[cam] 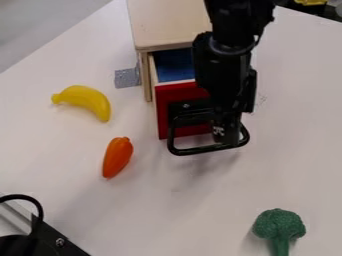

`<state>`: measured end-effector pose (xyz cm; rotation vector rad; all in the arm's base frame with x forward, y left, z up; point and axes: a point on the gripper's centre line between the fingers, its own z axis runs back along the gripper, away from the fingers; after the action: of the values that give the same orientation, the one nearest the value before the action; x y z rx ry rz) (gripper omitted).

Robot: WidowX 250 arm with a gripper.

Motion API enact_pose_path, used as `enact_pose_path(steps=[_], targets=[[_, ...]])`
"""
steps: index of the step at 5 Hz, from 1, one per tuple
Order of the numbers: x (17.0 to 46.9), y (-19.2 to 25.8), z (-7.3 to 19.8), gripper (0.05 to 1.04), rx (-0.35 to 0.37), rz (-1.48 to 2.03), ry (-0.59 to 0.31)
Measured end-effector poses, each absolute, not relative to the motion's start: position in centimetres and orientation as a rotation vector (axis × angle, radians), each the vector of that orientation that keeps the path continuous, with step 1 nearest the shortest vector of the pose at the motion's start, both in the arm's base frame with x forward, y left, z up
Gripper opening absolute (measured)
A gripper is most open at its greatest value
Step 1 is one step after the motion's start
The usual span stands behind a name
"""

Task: Closed the drawer

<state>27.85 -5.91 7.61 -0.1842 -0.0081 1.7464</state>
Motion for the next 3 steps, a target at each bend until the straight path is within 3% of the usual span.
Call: enact_pose_path(steps=[3], targets=[[30.1, -3.9, 7.8, 0.999, -0.182, 1.816, 0.019]])
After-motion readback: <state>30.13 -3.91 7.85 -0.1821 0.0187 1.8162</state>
